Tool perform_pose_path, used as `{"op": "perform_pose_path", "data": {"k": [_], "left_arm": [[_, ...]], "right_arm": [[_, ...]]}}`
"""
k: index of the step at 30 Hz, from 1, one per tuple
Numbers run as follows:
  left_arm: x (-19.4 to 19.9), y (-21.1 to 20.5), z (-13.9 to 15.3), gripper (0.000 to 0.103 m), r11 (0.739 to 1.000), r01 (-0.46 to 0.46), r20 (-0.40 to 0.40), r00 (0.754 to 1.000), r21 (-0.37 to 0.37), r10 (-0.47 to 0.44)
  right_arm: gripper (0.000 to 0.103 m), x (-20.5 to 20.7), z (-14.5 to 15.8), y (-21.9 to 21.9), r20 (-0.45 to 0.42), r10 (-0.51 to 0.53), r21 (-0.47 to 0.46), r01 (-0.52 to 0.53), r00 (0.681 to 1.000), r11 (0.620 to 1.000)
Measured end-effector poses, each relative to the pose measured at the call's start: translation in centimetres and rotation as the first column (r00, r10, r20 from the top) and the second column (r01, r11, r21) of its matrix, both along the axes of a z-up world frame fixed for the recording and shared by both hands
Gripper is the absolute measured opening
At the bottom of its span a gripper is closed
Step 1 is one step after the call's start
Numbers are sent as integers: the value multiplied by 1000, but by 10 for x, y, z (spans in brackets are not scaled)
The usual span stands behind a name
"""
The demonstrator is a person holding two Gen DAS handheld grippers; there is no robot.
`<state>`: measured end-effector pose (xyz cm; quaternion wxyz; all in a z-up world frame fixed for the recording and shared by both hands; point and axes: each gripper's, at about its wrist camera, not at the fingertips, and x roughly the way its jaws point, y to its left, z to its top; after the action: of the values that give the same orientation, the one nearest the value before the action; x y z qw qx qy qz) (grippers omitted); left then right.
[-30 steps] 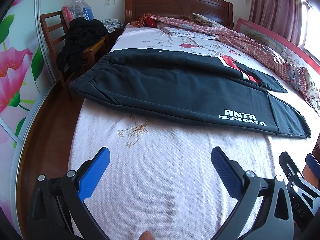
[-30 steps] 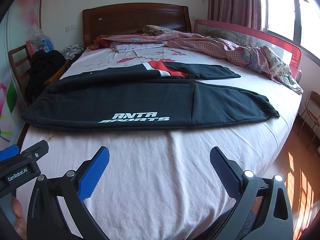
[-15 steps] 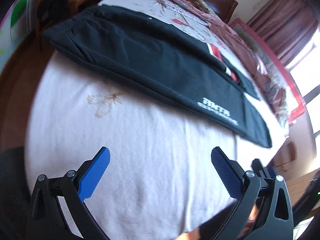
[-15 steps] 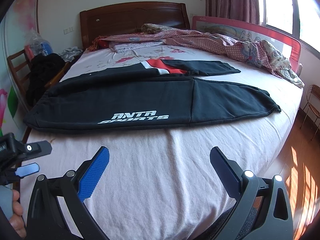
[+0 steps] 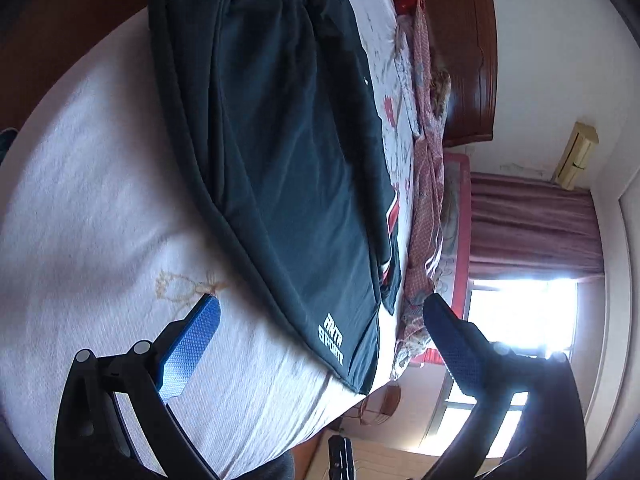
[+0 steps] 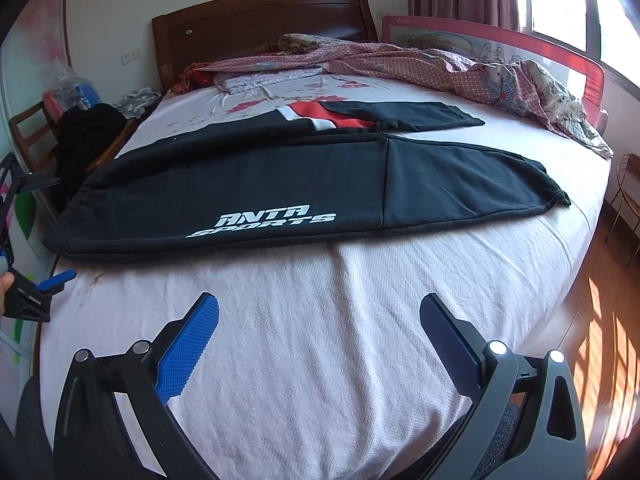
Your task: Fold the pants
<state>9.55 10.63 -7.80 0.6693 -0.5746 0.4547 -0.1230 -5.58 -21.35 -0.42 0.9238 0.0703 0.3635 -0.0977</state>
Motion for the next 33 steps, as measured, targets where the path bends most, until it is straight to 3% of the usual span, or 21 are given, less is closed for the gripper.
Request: {"op": "perform_pose_path", "data": {"k": [5, 9, 18, 25, 26, 27, 29, 30, 33], "left_arm": [[15, 7, -10, 101, 994, -98, -66, 993, -46, 95], [22, 6, -12, 101, 990, -141, -113, 984, -33, 136], [42, 18, -5, 101, 987, -156, -86, 985, -46, 152], [50, 20, -5, 98, 993, -108, -81, 991, -54, 103], [50, 21, -6, 95, 994, -98, -93, 991, -38, 94], [50, 22, -7, 85, 996, -82, -109, 991, -18, 80], [52, 26, -10, 51, 998, -56, -159, 985, 25, 59], [50, 29, -15, 20, 998, -52, -192, 980, 30, 57], [43, 39, -34, 11, 991, -108, -232, 969, -78, 87]], "right_arm": [[100, 2, -3, -2, -11, -6, 6, 6, 1000, 1000], [100, 5, -6, -5, -23, -11, 19, 11, 1000, 1000], [100, 6, -9, -2, -42, -1, 24, 2, 999, 1000], [100, 8, -11, -2, -52, 2, 30, -1, 999, 1000], [100, 8, -11, -3, -54, 2, 34, 0, 999, 999], [100, 8, -12, -4, -57, 1, 42, 1, 998, 999], [100, 9, -12, -8, -61, -5, 64, 9, 998, 998], [100, 9, -12, -10, -63, -10, 74, 14, 998, 997], [100, 9, -12, -15, -68, -17, 104, 24, 998, 994]]}}
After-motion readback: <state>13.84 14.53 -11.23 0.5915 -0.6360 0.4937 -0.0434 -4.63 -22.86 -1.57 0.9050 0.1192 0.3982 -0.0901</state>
